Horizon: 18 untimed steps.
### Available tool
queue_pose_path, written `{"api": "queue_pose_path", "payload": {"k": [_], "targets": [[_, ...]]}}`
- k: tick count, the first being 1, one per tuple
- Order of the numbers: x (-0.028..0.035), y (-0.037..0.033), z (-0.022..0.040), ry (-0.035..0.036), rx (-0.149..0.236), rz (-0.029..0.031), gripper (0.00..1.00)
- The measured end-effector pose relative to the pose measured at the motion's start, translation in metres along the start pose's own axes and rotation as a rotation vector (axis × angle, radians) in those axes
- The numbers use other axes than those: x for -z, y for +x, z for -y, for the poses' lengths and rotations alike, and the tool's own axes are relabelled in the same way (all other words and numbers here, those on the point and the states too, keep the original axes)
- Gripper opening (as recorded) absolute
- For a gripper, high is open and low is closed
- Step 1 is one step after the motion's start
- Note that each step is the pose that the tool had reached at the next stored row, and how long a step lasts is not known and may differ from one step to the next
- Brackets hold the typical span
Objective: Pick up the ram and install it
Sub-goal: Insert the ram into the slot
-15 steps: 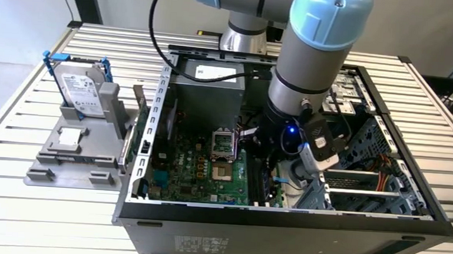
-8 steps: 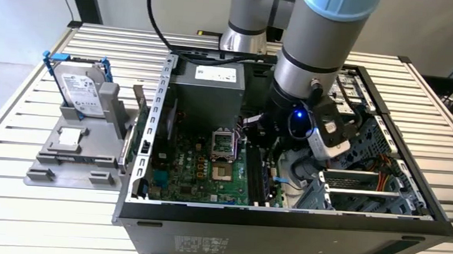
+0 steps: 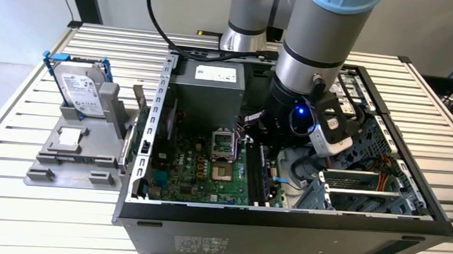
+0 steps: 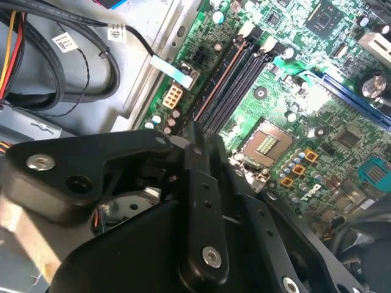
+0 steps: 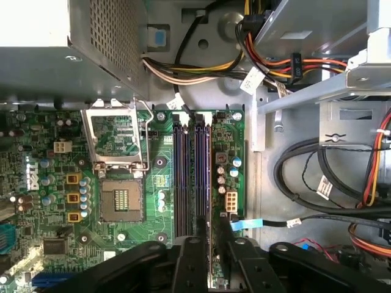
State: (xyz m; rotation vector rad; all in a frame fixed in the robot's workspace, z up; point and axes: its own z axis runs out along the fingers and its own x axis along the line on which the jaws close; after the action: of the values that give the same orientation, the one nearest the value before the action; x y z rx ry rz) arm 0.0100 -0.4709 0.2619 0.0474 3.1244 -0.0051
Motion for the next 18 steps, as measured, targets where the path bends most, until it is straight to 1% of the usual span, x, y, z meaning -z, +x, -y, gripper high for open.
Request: {"api": "queue_pose_path", "payload": {"k": [16,17,18], "targets": [[0.0,0.0,0.0,0.0019,0.0,0.0001,0.0],[0.0001,0.0,0.0001,-0.0017,0.0,0.0,0.0],[0.0001,0.0,0.0004,-0.0175,0.0,-0.001,0.0]]}}
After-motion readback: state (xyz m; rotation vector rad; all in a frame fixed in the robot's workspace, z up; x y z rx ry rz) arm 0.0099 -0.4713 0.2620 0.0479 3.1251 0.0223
